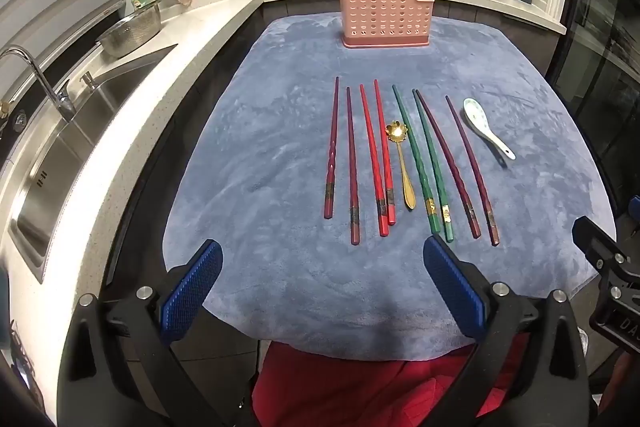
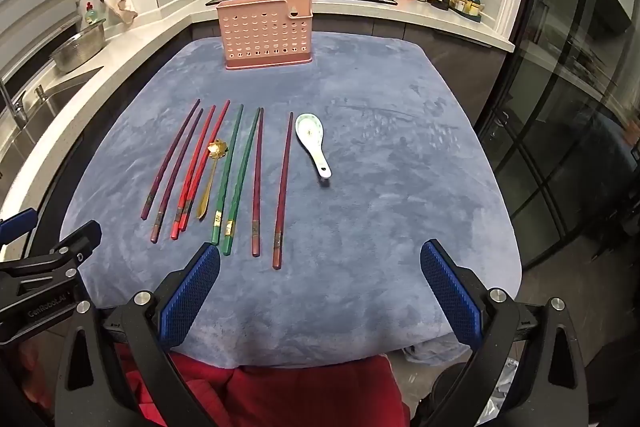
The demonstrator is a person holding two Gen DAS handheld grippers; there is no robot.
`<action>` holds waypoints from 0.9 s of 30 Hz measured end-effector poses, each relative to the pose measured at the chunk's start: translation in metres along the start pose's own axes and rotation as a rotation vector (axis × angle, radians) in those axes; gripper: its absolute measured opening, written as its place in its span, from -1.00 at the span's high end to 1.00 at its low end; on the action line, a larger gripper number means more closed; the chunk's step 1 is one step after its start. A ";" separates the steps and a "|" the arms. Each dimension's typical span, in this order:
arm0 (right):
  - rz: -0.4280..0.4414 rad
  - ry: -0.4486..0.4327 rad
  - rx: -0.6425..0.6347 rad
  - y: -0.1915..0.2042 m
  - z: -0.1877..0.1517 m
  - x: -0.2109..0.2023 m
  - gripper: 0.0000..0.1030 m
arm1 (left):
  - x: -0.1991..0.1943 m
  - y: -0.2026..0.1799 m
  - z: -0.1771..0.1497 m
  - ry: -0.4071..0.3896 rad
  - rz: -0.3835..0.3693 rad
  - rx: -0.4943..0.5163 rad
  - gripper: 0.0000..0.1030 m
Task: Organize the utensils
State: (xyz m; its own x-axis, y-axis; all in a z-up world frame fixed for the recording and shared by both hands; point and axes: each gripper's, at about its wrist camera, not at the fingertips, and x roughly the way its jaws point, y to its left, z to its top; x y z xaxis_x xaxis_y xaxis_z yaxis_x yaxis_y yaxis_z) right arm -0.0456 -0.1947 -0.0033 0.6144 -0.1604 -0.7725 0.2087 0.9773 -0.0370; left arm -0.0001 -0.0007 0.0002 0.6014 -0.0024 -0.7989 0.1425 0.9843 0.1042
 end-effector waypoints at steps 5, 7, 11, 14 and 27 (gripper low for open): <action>-0.002 0.000 -0.001 0.003 0.000 -0.002 -0.87 | 0.002 -0.001 -0.001 -0.005 -0.003 0.005 -0.86; -0.002 0.001 0.000 0.003 0.000 -0.002 -0.87 | 0.000 -0.002 -0.002 -0.005 -0.003 0.004 -0.86; 0.000 0.001 -0.001 0.004 0.000 -0.001 -0.87 | 0.000 -0.002 -0.002 -0.004 -0.003 0.005 -0.86; -0.001 0.001 -0.001 0.005 0.000 -0.001 -0.87 | 0.000 -0.002 -0.002 -0.005 -0.004 0.005 -0.86; -0.001 0.002 -0.001 0.005 0.001 -0.001 -0.87 | 0.000 -0.001 -0.002 -0.004 -0.006 0.004 -0.86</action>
State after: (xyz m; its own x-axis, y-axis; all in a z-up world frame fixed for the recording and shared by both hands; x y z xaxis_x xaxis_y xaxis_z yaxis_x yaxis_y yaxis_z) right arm -0.0449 -0.1902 -0.0021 0.6124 -0.1609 -0.7740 0.2082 0.9773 -0.0384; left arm -0.0016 -0.0015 -0.0013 0.6040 -0.0088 -0.7969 0.1488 0.9836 0.1019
